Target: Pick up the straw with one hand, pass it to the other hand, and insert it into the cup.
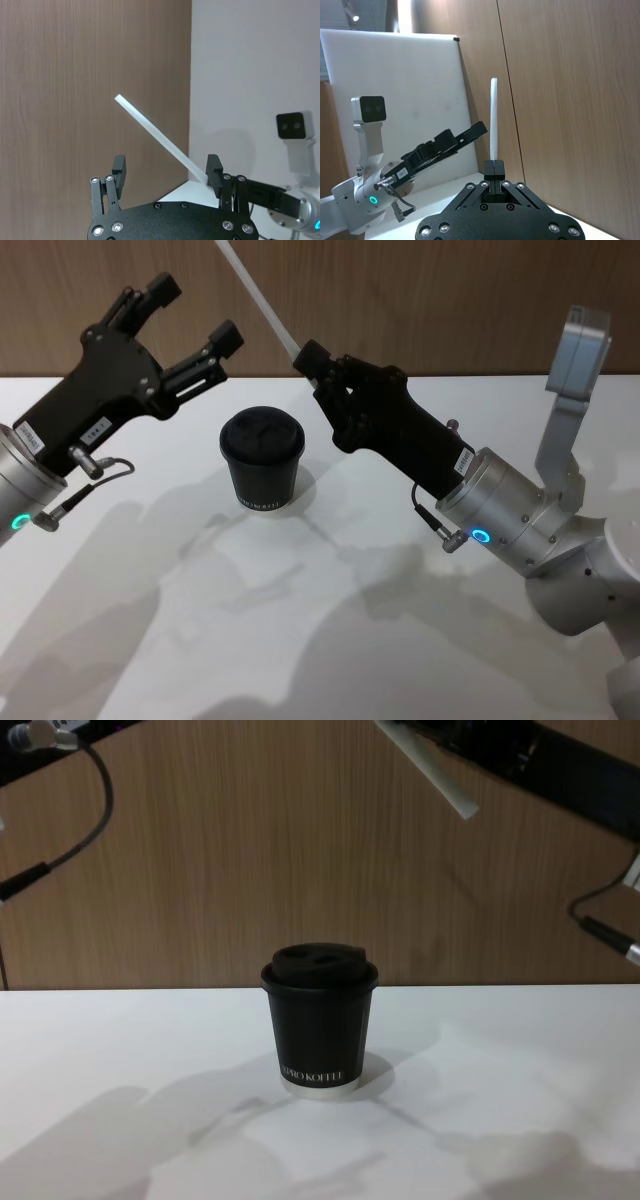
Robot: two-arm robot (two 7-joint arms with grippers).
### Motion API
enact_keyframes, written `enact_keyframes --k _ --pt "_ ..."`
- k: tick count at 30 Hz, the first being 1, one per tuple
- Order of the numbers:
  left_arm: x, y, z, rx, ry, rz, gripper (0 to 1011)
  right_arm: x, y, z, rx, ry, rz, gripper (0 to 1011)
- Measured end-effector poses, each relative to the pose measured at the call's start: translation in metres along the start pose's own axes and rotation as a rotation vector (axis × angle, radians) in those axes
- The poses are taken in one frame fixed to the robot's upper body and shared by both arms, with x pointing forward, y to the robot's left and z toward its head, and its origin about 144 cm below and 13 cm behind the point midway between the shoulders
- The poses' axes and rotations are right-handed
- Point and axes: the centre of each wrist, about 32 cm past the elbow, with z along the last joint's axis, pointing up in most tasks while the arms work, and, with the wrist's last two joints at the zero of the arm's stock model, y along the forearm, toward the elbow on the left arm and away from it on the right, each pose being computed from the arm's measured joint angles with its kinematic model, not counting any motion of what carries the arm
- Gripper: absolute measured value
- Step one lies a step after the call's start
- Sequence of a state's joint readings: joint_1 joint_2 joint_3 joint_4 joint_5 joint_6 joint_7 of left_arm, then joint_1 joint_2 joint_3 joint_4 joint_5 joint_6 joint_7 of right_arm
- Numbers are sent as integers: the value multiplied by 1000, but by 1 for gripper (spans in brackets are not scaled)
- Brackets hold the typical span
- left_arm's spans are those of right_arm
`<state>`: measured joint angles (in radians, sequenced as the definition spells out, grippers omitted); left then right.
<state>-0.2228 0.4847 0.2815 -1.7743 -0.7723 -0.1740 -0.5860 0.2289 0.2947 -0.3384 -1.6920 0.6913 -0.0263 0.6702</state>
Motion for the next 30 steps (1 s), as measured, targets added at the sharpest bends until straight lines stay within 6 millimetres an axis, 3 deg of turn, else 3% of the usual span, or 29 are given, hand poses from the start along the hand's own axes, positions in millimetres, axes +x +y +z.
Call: enact_keyframes --k 18,30 --pt "5 -13 -23 -83 222 -61 1003 0 0 0 0 0 0 0" --pt "4 -33 -38 -144 357 -74 1003 0 0 0 0 0 0 0"
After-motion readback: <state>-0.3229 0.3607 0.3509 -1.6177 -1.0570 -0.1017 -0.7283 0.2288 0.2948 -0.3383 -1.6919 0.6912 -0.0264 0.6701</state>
